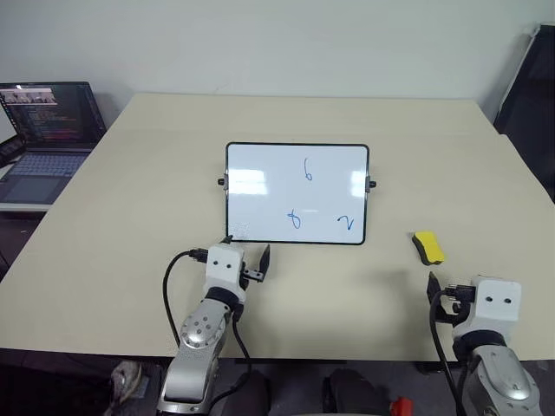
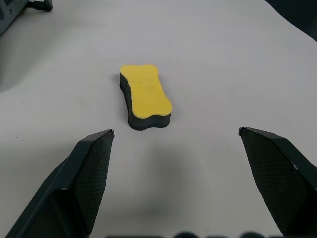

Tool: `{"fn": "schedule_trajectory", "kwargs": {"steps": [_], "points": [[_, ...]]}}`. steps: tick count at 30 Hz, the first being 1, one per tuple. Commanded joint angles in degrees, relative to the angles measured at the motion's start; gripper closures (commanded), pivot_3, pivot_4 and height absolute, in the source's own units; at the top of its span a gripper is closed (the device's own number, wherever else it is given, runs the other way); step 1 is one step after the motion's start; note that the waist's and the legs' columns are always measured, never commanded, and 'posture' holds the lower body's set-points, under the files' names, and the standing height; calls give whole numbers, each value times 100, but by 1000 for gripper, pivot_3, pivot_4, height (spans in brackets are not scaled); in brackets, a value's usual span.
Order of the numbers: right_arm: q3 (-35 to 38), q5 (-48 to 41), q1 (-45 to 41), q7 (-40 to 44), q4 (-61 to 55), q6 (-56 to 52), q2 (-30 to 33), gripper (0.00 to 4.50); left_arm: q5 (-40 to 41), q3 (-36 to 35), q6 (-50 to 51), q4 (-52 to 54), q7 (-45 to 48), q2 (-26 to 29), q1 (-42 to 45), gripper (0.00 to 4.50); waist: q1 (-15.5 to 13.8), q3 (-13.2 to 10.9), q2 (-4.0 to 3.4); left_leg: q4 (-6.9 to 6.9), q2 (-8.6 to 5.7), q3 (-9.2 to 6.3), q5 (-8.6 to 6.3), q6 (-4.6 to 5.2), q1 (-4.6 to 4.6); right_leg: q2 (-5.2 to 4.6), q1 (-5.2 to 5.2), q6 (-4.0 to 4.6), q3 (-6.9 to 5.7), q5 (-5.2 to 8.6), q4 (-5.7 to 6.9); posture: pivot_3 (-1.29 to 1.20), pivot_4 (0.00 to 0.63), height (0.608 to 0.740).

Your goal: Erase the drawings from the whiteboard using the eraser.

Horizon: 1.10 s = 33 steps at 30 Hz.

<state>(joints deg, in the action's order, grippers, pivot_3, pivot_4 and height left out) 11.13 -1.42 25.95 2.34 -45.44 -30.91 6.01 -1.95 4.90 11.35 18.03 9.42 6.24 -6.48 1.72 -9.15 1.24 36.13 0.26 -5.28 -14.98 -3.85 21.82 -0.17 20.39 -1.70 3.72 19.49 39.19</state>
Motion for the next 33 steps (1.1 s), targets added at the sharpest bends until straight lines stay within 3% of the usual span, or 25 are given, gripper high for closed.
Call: {"fn": "schedule_trajectory", "kwargs": {"steps": [1,24,33], "points": [[55,97,34,-9,-361,-57,98,71,77,77,23,294,23,-37,38,0,0,0,0,-1,0,-1,0,0,0,0,0,0,-1,0,-1,0,150,740],[43,135,177,-277,-175,174,-303,71,150,66,-134,-231,183,73,543,0,-1,1,-1,-5,1,-4,-1,0,2,0,-6,0,-5,0,-17,0,150,740],[124,68,142,-156,-183,172,-166,71,346,20,32,-77,508,291,855,0,-1,0,-2,-3,1,-4,-1,0,-1,0,-7,0,-4,0,-14,0,150,740]]}}
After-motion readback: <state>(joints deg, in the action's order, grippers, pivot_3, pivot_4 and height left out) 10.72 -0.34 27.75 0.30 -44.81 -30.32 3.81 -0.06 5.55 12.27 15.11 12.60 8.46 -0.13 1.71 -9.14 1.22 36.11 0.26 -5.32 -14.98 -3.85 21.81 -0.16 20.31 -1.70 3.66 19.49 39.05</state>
